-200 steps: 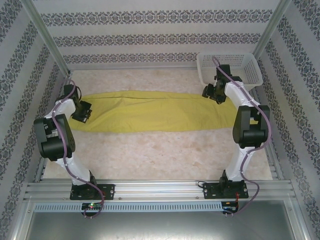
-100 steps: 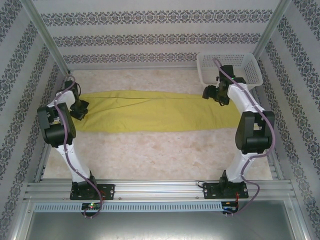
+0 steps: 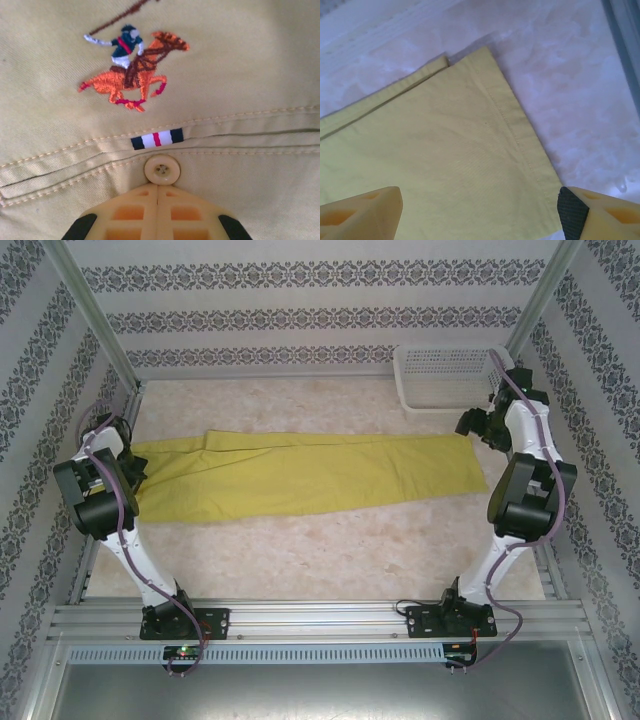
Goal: Roll up the long pants
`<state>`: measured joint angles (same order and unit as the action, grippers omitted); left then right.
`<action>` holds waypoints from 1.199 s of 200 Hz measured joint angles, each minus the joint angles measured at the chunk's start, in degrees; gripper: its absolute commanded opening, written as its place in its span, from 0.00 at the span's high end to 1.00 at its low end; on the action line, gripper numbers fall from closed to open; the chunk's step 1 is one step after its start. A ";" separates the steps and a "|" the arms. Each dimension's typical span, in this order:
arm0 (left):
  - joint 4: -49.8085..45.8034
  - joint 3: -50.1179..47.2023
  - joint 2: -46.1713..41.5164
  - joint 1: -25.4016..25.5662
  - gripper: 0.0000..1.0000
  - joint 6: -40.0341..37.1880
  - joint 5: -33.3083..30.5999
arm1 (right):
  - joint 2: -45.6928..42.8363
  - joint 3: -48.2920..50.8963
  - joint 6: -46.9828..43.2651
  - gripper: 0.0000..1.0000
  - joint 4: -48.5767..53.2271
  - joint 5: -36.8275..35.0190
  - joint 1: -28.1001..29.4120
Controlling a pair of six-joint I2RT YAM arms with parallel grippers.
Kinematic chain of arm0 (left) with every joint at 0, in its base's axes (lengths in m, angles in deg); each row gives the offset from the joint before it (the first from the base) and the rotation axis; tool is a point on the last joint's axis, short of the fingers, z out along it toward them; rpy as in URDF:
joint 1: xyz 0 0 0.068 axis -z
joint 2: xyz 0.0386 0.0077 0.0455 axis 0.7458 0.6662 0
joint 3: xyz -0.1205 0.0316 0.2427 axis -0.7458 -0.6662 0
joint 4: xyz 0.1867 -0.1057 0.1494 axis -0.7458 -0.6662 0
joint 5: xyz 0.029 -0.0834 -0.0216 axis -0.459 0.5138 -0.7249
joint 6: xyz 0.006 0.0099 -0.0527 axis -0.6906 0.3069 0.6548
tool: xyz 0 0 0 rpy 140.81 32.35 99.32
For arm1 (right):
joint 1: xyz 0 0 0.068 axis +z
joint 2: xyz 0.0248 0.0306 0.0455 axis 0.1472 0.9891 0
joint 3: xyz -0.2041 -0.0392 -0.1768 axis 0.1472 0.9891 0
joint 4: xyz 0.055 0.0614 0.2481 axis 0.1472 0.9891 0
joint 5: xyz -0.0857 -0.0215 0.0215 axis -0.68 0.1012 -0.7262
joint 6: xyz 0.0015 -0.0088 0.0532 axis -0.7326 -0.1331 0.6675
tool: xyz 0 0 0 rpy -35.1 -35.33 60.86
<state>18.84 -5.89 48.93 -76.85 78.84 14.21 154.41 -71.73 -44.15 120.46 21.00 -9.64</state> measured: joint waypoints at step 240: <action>2.38 3.76 -5.57 0.00 0.00 -2.43 15.08 | 12.39 -0.11 -6.80 0.23 1.64 0.26 -1.51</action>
<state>21.22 -2.13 43.36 -76.85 76.41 29.30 166.80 -71.84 -50.95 122.10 21.26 -11.15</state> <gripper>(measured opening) 0.998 0.780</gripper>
